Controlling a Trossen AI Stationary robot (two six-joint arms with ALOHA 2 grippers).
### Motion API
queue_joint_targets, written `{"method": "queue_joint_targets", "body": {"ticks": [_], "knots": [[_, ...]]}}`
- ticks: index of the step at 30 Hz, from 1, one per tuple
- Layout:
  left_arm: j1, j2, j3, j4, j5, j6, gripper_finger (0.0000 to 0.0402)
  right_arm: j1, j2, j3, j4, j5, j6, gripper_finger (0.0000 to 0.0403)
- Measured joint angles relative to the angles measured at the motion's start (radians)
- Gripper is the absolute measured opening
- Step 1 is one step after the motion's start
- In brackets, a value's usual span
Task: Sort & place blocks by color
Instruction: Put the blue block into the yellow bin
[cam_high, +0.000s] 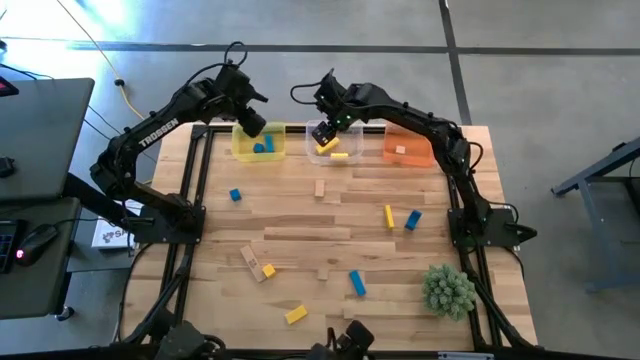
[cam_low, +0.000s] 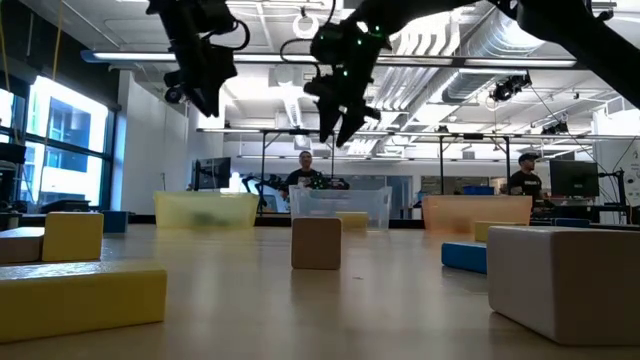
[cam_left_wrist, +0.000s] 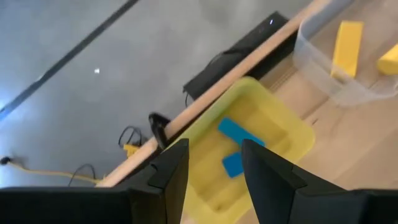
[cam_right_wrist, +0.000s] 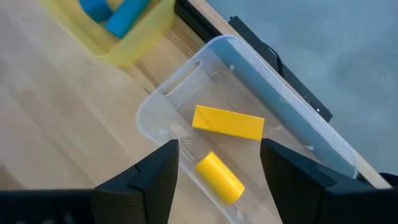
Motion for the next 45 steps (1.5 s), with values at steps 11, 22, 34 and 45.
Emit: {"method": "queue_joint_targets", "body": {"ticks": [11,22,34,45], "knots": [[-0.001,0.0,0.0,-0.124,0.024,-0.049,0.0136,0.048,0.0,0.177,-0.162,0.075,-0.054,0.0215],[-0.024,0.002,-0.068,-0.316,0.132,-0.283,0.0136,0.041,-0.017,0.176,-0.248,0.064,-0.241,0.0215],[-0.138,0.002,-0.24,-0.311,0.155,-0.546,0.0136,0.038,-0.016,0.176,-0.282,0.055,-0.41,0.0215],[-0.217,0.002,-0.381,-0.303,0.163,-0.531,0.0136,0.026,-0.015,0.176,-0.254,0.008,-0.472,0.0215]]}}
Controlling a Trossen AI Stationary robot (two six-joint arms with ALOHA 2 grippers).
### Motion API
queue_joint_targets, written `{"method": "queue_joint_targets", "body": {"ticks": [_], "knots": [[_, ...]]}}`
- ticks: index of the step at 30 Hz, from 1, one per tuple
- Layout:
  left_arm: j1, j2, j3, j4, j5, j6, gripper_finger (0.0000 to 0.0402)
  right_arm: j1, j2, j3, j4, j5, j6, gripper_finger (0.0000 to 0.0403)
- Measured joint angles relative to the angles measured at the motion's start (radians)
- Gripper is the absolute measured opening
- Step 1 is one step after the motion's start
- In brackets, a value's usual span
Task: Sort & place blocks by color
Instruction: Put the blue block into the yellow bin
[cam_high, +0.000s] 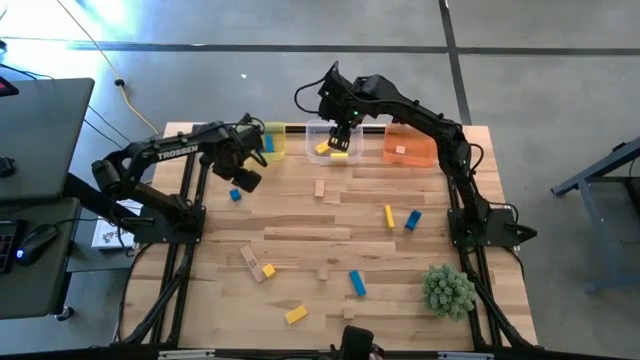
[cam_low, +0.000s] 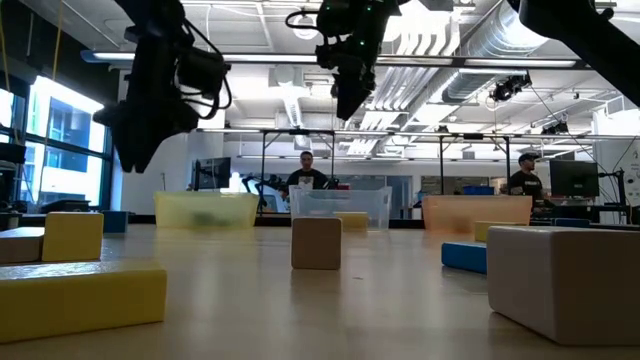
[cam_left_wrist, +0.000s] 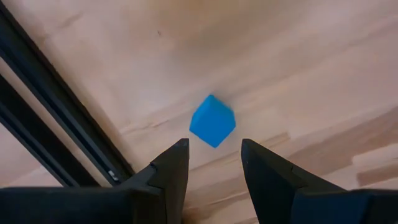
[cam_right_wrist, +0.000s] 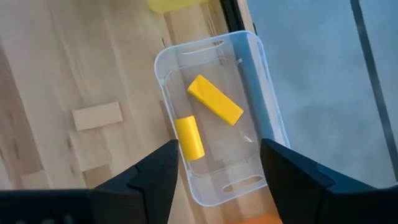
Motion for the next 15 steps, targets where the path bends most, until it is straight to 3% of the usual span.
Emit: {"method": "queue_joint_targets", "body": {"ticks": [15], "knots": [[-0.002,0.009,-0.052,0.061,0.006,0.11,0.0148,0.0,0.0,0.0,0.0,-0.084,-0.018,0.0215]]}}
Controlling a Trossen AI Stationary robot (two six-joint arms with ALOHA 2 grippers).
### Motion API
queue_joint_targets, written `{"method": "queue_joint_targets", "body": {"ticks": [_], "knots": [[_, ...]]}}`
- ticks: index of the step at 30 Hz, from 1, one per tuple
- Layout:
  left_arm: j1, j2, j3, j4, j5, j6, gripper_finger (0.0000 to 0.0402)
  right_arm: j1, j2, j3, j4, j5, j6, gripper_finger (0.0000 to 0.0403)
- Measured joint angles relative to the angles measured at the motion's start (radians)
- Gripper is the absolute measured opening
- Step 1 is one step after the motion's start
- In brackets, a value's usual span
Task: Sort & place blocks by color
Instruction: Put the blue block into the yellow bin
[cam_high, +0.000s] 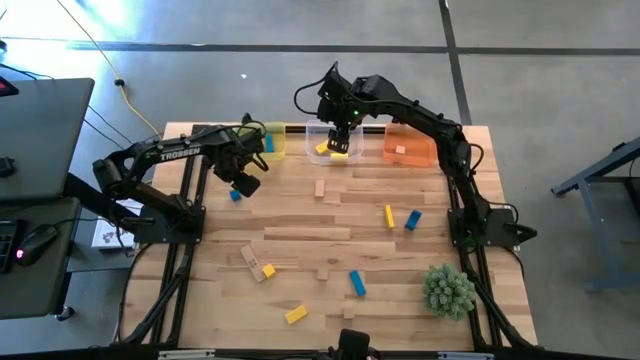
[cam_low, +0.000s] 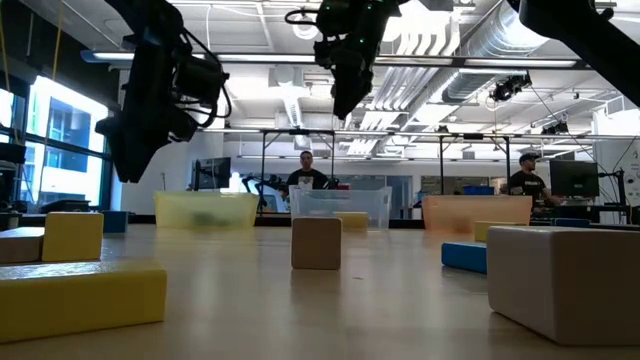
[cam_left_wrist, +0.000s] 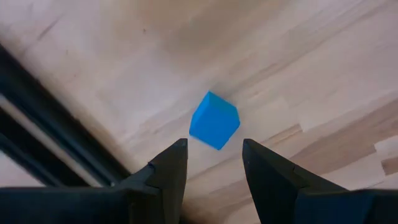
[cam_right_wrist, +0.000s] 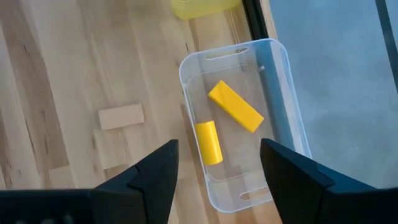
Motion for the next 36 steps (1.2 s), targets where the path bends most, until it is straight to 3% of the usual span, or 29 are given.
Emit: {"method": "queue_joint_targets", "body": {"ticks": [10,24,31,36], "knots": [[0.0,0.137,0.0,0.014,0.035,0.128,0.0202,0.0,0.0,0.0,0.002,0.0,-0.011,0.0215],[0.0,0.27,0.0,0.019,0.025,0.165,0.0204,0.0,0.0,0.0,0.002,0.001,0.0,0.0215],[0.0,0.319,0.0,0.033,0.011,0.188,0.0193,0.0,0.0,0.0,0.003,0.001,0.022,0.0215],[0.0,0.32,0.0,0.042,0.003,0.205,0.0146,0.0,0.0,0.0,0.014,0.001,0.045,0.0215]]}}
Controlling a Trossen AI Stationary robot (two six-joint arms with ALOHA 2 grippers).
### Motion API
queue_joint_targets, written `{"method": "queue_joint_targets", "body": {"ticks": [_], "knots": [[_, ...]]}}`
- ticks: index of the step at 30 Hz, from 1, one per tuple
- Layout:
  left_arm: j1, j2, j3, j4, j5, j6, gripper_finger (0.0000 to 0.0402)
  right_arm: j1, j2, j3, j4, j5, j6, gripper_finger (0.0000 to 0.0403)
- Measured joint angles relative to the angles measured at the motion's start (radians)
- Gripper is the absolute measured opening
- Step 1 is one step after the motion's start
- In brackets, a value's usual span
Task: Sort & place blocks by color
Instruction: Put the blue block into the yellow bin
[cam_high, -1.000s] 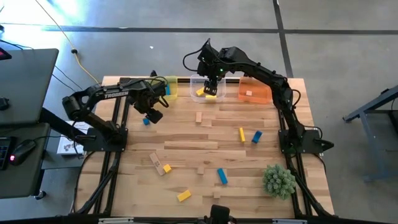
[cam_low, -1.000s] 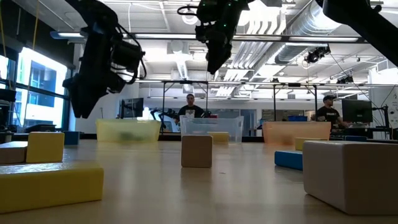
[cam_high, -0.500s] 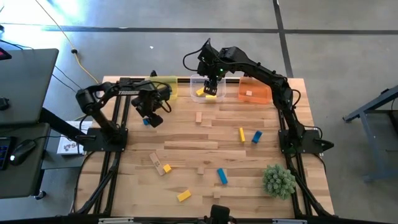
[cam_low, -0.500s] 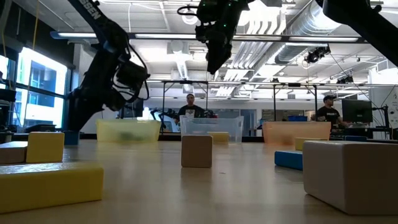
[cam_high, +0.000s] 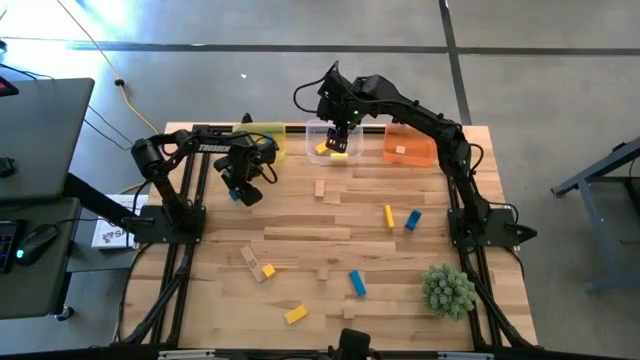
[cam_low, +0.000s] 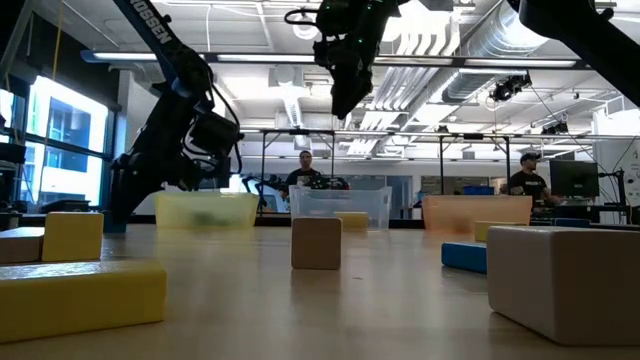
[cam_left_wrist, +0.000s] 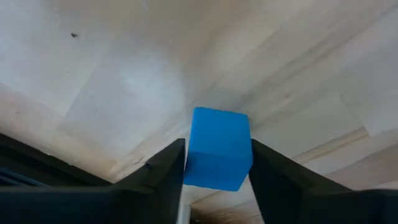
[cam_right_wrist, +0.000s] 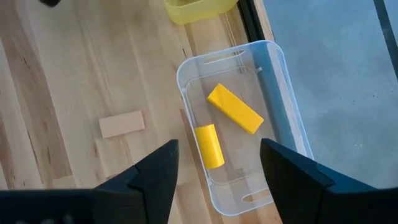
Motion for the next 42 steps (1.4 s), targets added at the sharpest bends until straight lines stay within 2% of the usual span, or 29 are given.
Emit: {"method": "queue_joint_targets", "body": {"ticks": [4,13,22,32,42], "knots": [[0.0,-0.001,0.001,-0.003,0.0,0.045,0.0101,0.0,0.0,0.0,0.009,0.0,0.009,0.0215],[0.0,-0.018,0.009,0.016,0.01,0.123,0.0101,0.002,0.0,0.0,0.002,0.0,0.124,0.0215],[0.005,-0.133,0.063,0.068,0.061,0.2,0.0101,0.01,0.0,0.0,-0.017,0.0,0.25,0.0215],[0.093,-0.208,0.178,0.247,0.061,0.235,0.0101,0.017,0.0,0.0,-0.02,0.002,0.398,0.0215],[0.22,-0.203,0.195,0.483,0.049,0.216,0.0114,0.053,0.0,0.0,-0.016,0.015,0.409,0.0215]]}}
